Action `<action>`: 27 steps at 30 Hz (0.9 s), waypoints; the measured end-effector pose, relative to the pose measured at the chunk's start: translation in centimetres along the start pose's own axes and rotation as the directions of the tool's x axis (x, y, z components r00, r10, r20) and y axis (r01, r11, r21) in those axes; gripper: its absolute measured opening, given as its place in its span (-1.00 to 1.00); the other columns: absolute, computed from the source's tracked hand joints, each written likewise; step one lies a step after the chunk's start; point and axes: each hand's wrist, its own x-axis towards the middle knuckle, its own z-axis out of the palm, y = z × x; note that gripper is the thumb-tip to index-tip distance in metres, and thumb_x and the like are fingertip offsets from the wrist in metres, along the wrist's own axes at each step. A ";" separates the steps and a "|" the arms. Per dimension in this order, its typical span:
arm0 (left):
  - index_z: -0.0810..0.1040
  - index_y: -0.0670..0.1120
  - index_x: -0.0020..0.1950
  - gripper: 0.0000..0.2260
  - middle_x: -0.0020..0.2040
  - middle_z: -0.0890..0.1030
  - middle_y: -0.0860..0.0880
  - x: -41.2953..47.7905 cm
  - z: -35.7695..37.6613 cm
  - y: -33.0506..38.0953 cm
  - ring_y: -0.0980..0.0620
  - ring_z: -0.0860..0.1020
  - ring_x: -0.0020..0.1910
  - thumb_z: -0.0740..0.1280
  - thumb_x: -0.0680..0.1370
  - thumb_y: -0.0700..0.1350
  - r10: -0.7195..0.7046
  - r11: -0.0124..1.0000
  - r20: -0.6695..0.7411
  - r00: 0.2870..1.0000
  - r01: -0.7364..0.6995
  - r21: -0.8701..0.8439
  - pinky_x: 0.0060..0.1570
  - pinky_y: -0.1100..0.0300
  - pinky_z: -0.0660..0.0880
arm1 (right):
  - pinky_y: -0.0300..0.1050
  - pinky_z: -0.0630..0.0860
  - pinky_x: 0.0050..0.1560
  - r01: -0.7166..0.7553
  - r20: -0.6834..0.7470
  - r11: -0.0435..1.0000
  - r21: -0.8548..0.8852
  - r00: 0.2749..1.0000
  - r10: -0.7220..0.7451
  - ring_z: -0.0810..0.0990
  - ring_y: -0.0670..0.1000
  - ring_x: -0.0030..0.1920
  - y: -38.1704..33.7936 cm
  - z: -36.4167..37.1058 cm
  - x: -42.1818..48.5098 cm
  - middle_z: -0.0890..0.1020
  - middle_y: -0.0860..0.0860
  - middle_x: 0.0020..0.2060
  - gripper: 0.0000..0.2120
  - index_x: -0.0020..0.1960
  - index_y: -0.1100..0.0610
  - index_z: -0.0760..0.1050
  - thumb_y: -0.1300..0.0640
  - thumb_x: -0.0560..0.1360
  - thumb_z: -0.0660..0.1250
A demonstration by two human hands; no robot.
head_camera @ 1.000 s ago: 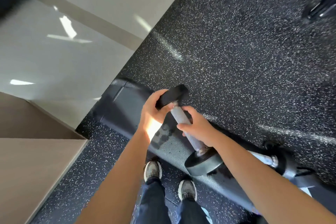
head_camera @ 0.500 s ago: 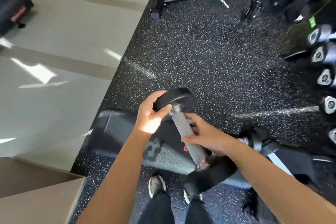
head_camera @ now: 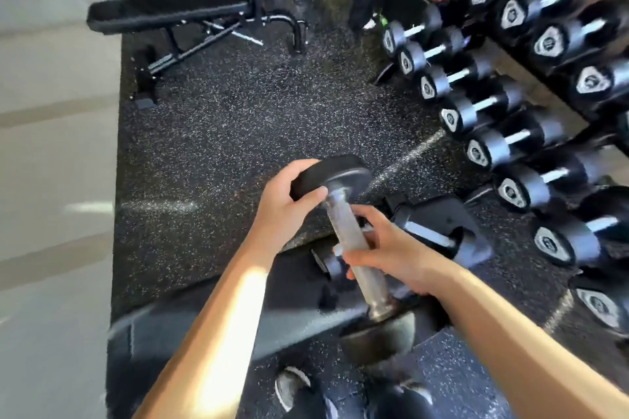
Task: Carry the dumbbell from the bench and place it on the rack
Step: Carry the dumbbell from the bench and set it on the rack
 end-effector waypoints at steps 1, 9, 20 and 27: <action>0.47 0.05 0.11 -0.68 0.00 0.57 0.12 0.5 1.4 0.7 0.29 0.52 -0.02 0.33 0.45 -0.29 0.008 1.000 0.048 0.999 -0.008 0.000 -0.01 0.43 0.42 | 0.12 0.60 -0.02 0.000 -0.046 1.000 0.020 0.999 0.001 0.64 0.13 -0.21 0.4 -1.0 -1.1 0.58 0.17 -0.05 -0.38 0.33 -0.12 0.17 0.33 0.44 0.32; 0.50 -0.04 0.15 -0.68 0.02 0.55 0.08 3.3 16.8 7.0 0.25 0.48 -0.02 0.37 0.42 -0.27 0.154 0.979 0.298 0.942 -0.186 0.081 -0.05 0.57 0.33 | 0.12 0.59 -0.11 0.117 -0.382 0.966 0.230 0.924 -0.020 0.59 0.12 -0.31 5.3 -10.4 -11.2 0.57 0.18 -0.11 -0.40 0.35 0.02 0.18 0.41 0.44 0.30; 0.55 -0.11 0.08 -0.71 0.03 0.62 -0.08 -0.2 44.2 13.8 0.08 0.57 0.00 0.41 0.40 -0.30 0.254 0.967 0.534 0.806 -0.214 -0.138 0.05 0.26 0.48 | -0.12 0.59 -0.37 0.166 -0.661 0.906 0.390 0.736 0.150 0.59 0.06 -0.39 16.8 -24.2 -27.3 0.57 0.14 -0.28 -0.45 0.27 0.05 0.20 0.42 0.42 0.29; 0.54 0.00 0.03 -0.65 -0.03 0.63 0.00 -2.1 57.8 16.7 0.13 0.59 -0.04 0.37 0.39 -0.39 0.285 0.947 0.724 0.628 -0.069 -0.314 0.01 0.29 0.50 | -0.03 0.63 -0.26 0.228 -0.790 0.851 0.473 0.538 0.294 0.61 0.08 -0.35 22.7 -30.3 -34.5 0.58 0.10 -0.16 -0.43 0.26 -0.04 0.24 0.38 0.40 0.34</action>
